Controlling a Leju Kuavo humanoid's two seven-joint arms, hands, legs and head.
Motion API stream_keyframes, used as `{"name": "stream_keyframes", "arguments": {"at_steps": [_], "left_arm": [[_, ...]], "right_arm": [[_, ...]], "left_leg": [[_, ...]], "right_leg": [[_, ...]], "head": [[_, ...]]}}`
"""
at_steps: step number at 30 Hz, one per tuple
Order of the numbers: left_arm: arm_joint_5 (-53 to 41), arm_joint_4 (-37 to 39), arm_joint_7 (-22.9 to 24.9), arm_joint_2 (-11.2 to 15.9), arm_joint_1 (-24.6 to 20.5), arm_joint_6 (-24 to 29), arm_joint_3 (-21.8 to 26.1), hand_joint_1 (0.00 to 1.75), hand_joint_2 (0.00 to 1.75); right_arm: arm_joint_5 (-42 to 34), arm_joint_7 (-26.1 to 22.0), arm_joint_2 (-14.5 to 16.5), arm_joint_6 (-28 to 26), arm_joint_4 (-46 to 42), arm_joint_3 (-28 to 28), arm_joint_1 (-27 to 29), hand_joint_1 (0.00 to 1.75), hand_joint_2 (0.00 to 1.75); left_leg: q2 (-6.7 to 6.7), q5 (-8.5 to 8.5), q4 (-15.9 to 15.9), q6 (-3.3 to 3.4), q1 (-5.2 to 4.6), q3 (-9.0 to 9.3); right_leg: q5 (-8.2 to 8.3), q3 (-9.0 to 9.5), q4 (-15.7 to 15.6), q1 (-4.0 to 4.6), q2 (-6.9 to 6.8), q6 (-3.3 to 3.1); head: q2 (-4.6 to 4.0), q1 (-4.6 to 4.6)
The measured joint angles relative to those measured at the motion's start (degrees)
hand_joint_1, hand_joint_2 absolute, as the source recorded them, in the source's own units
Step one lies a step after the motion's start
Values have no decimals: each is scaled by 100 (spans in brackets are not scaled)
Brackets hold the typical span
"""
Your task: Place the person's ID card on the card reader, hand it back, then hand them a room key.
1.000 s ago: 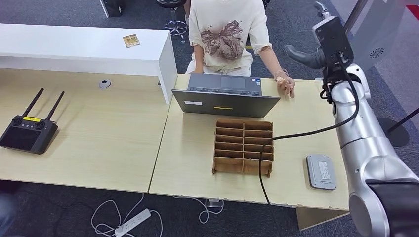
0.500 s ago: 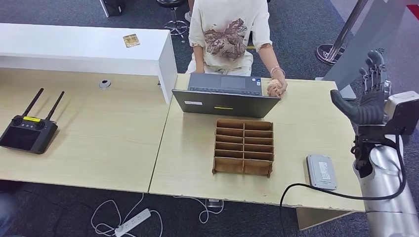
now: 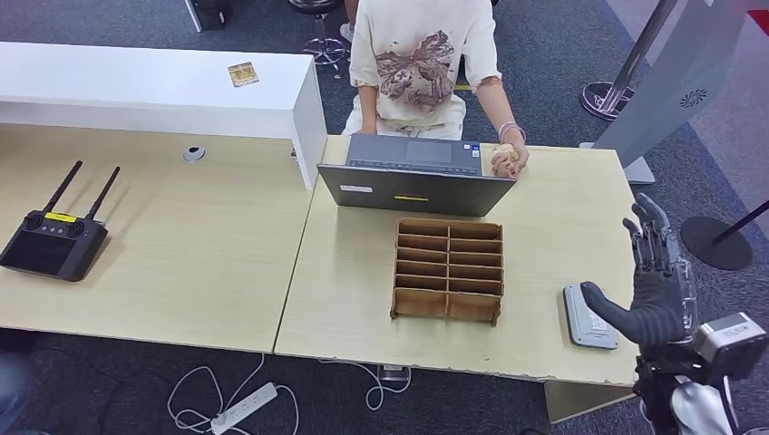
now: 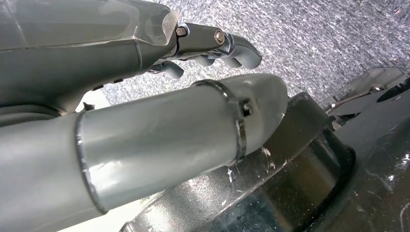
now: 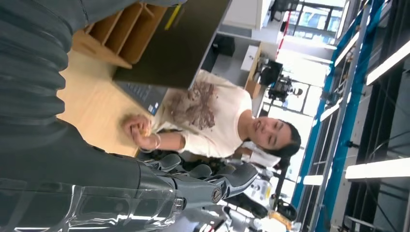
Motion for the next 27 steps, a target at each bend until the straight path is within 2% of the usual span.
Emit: {"name": "stream_keyframes", "arguments": {"at_steps": [5,8,10,13,18,22,27], "left_arm": [[-13,0,23,0,-2,-1,38,0,0],[-45,0,51,0,-8,-6,50,0,0],[-62,0,75,-1,-12,-10,65,0,0],[-78,0,119,-3,-18,-14,92,0,0],[-95,0,171,-19,-24,-16,140,0,0],[-106,0,203,-30,-30,-15,168,0,0],[-119,0,205,-41,-30,-5,182,0,0]], "right_arm": [[-484,44,348,449,-380,-150,491,0,175],[-1093,53,751,833,-580,-308,831,0,175],[-1186,92,1050,908,-690,-387,1021,0,175],[-737,182,1422,751,-819,-415,1254,0,175],[636,264,1839,250,-1016,-365,1490,0,175],[1407,297,1981,-154,-1162,-259,1567,0,175],[1806,293,2058,-545,-1215,-177,1640,0,175]], "left_leg": [[1,0,0,0,0,2],[2,0,0,0,0,2],[7,0,-1,0,0,2],[16,0,-2,0,1,2],[20,0,-3,0,1,3],[21,0,-2,0,1,5],[21,0,-2,0,-1,5]], "right_leg": [[0,1,0,0,1,0],[0,0,0,0,2,0],[-1,-1,0,1,7,-1],[-1,-2,0,1,13,-1],[-1,-1,2,-1,15,-1],[0,1,1,-6,15,0],[0,1,1,-11,15,0]], "head": [[0,0],[0,-1],[0,-1],[0,-1],[0,-1],[0,-1],[0,-1]]}}
